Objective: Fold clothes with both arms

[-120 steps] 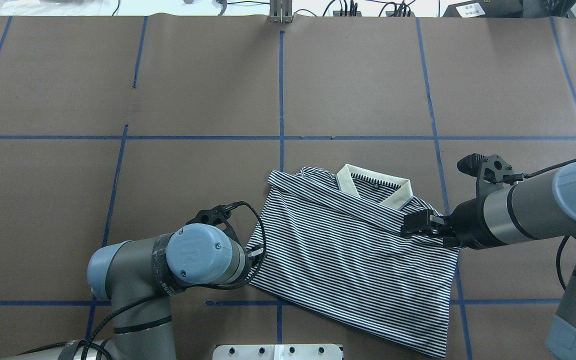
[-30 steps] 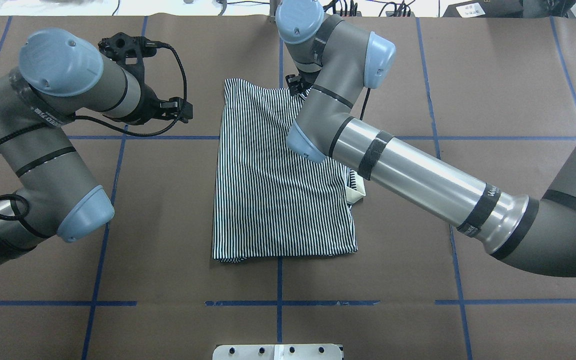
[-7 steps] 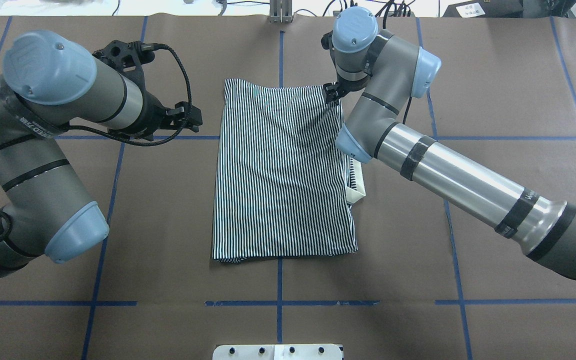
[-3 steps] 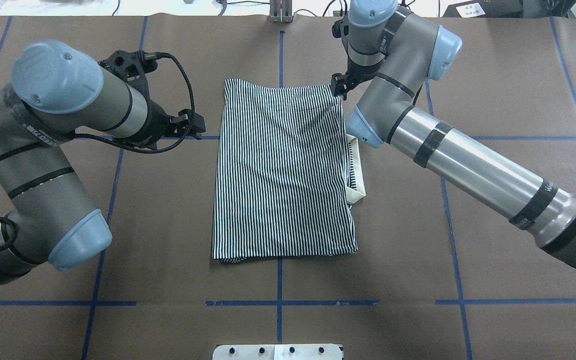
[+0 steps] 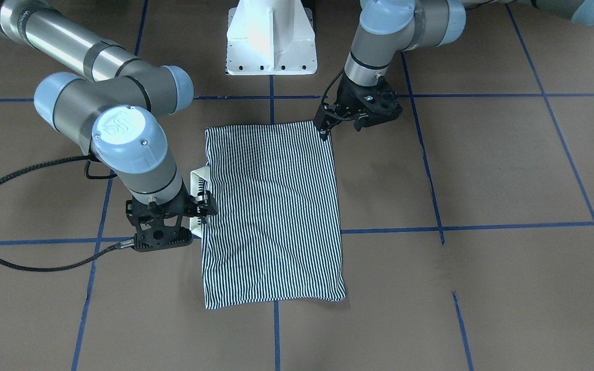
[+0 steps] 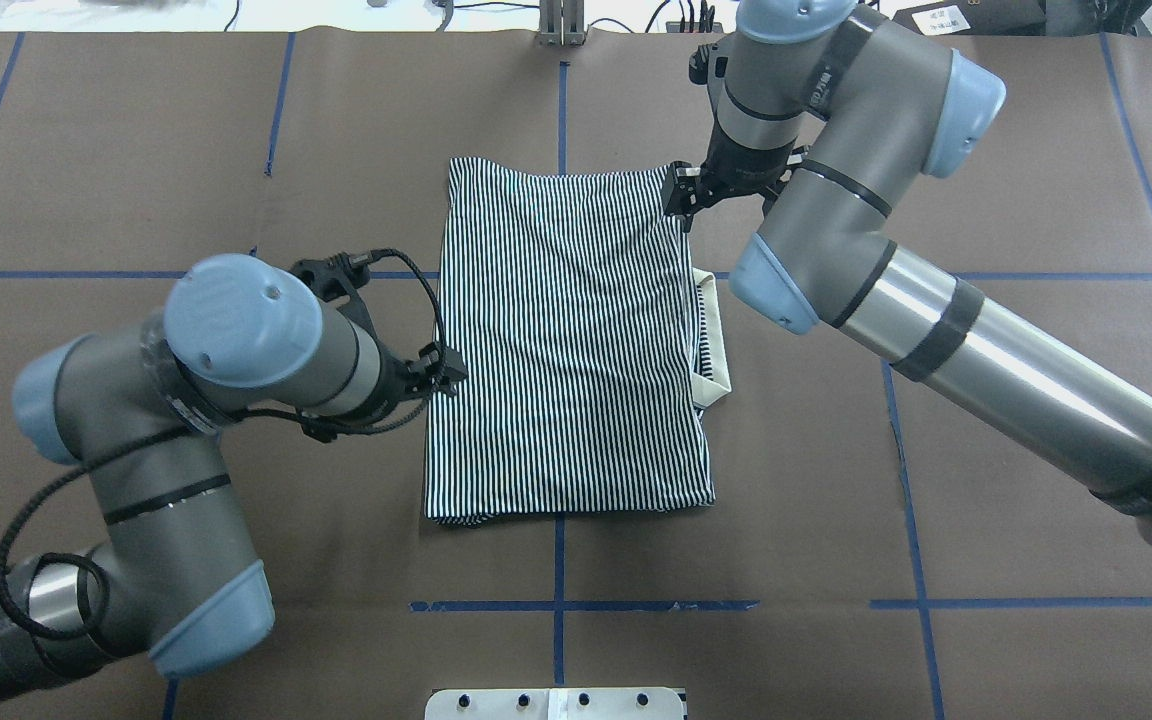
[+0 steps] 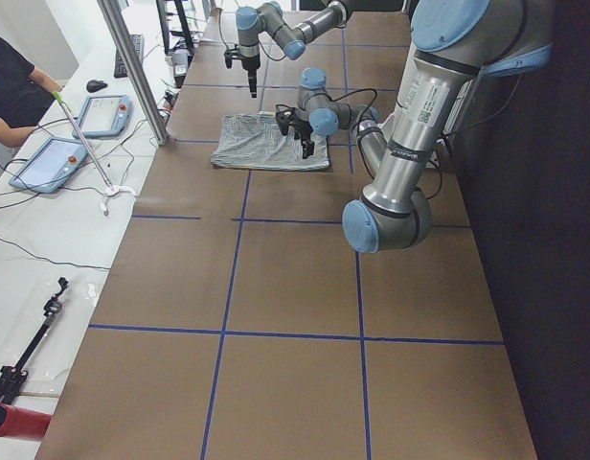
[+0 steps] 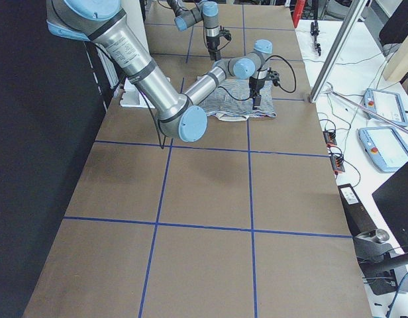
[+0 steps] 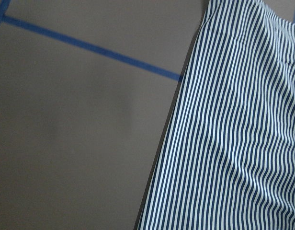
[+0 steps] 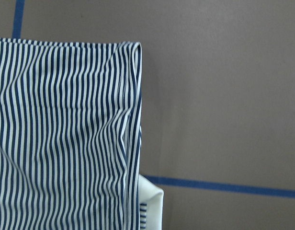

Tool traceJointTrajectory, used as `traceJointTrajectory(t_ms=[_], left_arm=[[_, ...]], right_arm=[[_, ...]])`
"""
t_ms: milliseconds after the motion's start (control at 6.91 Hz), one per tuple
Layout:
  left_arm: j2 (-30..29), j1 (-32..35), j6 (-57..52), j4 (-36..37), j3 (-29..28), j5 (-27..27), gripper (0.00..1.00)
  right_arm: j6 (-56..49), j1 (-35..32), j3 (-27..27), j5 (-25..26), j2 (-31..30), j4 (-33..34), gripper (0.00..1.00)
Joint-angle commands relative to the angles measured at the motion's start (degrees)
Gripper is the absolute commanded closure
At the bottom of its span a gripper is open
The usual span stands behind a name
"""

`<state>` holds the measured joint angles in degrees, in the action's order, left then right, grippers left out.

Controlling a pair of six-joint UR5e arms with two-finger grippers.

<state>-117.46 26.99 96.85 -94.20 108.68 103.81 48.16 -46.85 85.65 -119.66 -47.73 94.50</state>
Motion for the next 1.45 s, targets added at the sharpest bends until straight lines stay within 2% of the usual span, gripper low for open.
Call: traceJointTrajectory(t_ms=[0, 289, 724, 1013, 1158, 1303], left_arm=[[-1.1, -5.0, 7.9, 3.2, -1.9, -3.8, 0.05], [-1.3, -8.2, 12.1, 3.3, -3.7, -5.5, 0.07], [-2.2, -8.5, 12.8, 3.3, -6.0, -5.7, 0.11], [-2.4, -9.0, 12.8, 3.2, -6.4, -5.7, 0.18], [-2.6, -9.0, 12.8, 3.3, -6.4, -5.7, 0.27], [-2.6, -9.0, 12.8, 3.3, -6.4, -5.6, 0.44]], right_arm=[[9.8, 2.5, 13.8, -2.2, -9.3, 0.7, 0.00], [12.3, 3.4, 14.7, -2.0, -9.4, 0.4, 0.00], [12.5, 3.4, 14.7, -1.9, -9.4, 0.3, 0.00], [12.5, 3.4, 14.7, -1.8, -9.4, 0.3, 0.00], [12.5, 3.4, 14.7, -1.8, -9.3, 0.3, 0.00], [12.5, 3.4, 14.7, -1.8, -9.3, 0.3, 0.00]])
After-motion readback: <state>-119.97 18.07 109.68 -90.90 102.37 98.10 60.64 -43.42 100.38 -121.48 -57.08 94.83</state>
